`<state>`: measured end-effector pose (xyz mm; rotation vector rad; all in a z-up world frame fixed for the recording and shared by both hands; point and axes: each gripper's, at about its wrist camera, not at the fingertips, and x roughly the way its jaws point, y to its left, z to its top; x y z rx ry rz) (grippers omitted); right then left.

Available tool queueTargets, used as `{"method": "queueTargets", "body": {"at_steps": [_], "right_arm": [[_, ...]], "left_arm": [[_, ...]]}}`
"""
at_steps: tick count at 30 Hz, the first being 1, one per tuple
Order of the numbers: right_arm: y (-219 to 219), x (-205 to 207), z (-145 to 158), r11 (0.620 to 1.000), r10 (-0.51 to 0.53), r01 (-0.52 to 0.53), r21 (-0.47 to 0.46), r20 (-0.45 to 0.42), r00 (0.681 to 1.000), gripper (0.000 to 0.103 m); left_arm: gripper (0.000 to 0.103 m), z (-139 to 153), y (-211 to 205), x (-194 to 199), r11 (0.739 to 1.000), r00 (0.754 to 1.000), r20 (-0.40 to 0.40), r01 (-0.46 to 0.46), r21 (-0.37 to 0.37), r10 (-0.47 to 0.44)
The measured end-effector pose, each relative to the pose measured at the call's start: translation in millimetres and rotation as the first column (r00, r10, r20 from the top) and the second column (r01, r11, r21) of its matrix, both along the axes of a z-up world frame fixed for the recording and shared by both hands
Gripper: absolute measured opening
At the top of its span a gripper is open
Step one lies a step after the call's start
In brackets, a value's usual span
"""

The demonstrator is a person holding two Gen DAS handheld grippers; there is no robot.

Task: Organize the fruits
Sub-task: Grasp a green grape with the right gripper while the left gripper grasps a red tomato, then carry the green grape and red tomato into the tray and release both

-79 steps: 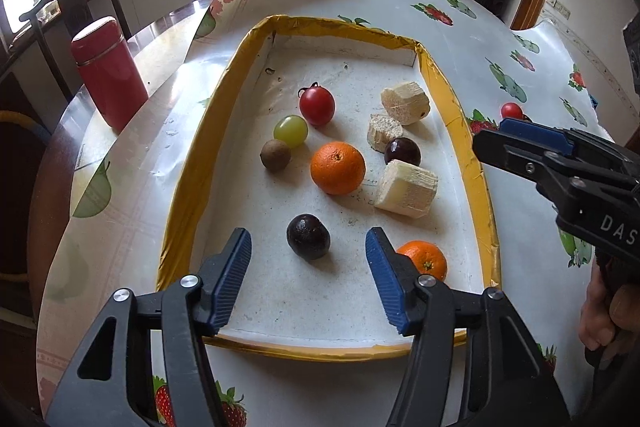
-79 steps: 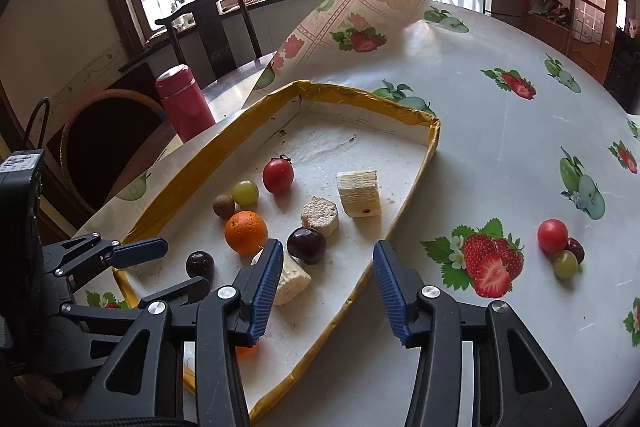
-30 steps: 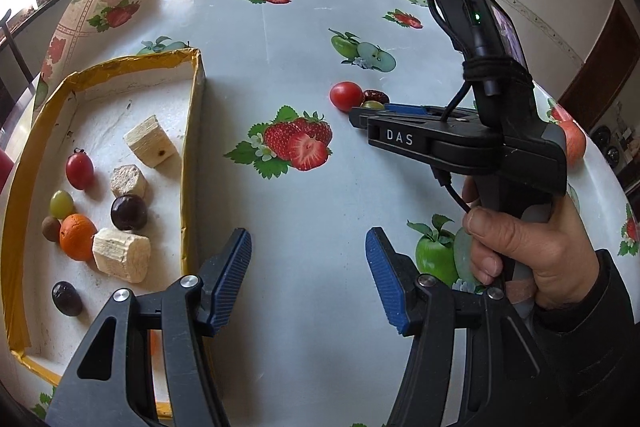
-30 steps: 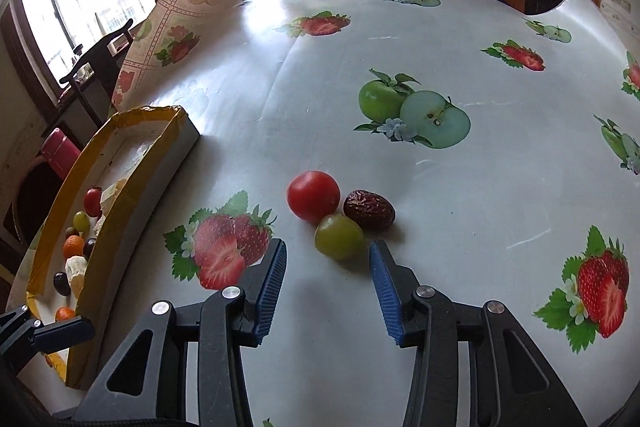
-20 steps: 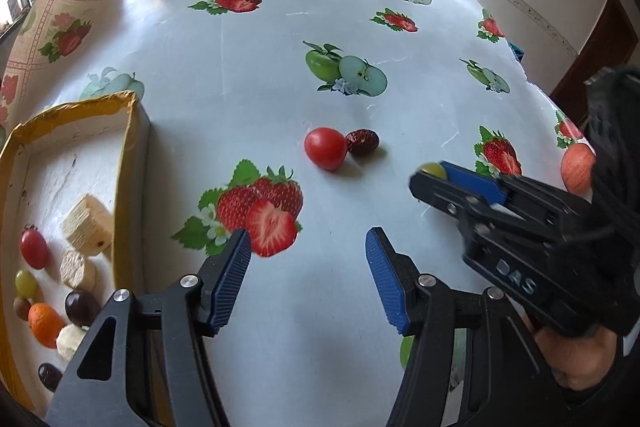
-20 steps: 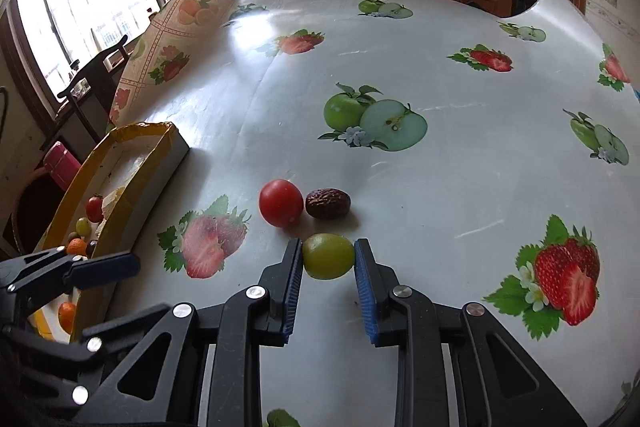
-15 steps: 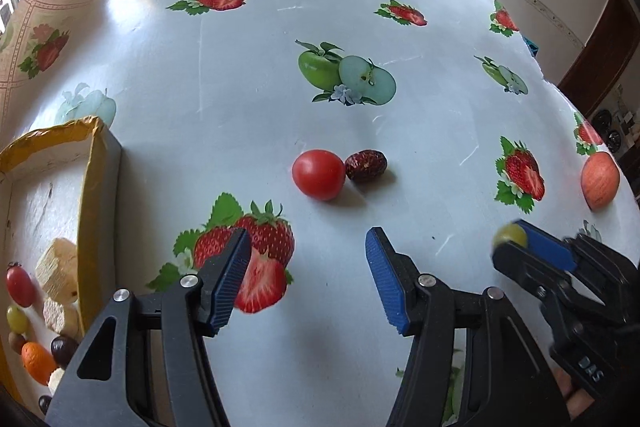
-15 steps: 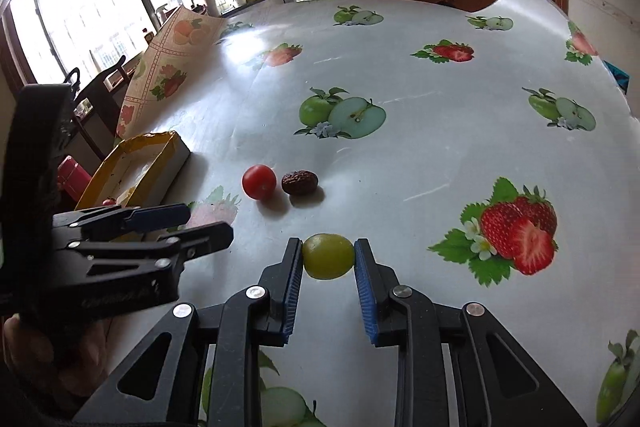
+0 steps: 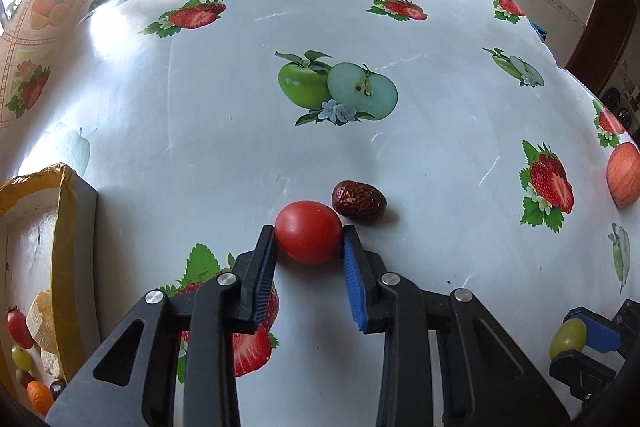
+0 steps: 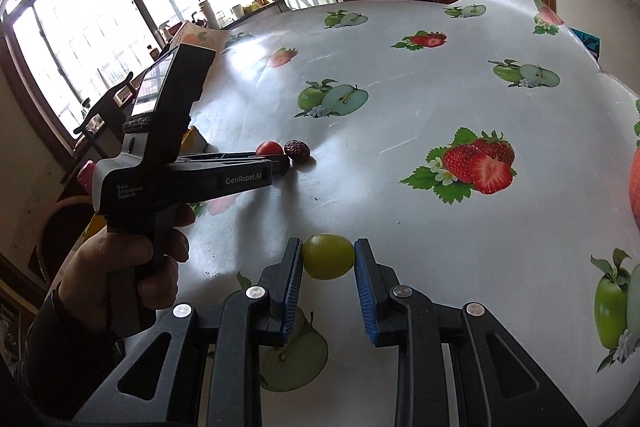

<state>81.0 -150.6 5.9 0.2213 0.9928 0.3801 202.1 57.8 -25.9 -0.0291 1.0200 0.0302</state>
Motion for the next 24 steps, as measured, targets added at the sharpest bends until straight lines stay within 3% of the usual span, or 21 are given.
{"method": "queueTargets", "body": {"at_steps": [8,24], "right_arm": [[3.0,-3.7,3.8,1.0,0.007,-0.007,-0.006,0.005,1.0,0.026],[30.9,-25.7,7.5,0.998,0.061,-0.061,-0.023,0.005,0.998,0.026]], "left_arm": [[0.029,4.0,-7.3,-39.8,1.0,1.0,-0.008,-0.017,-0.001,0.017],[0.029,32.3,2.0,-138.8,0.996,0.994,0.076,-0.086,0.032,0.083]]}}
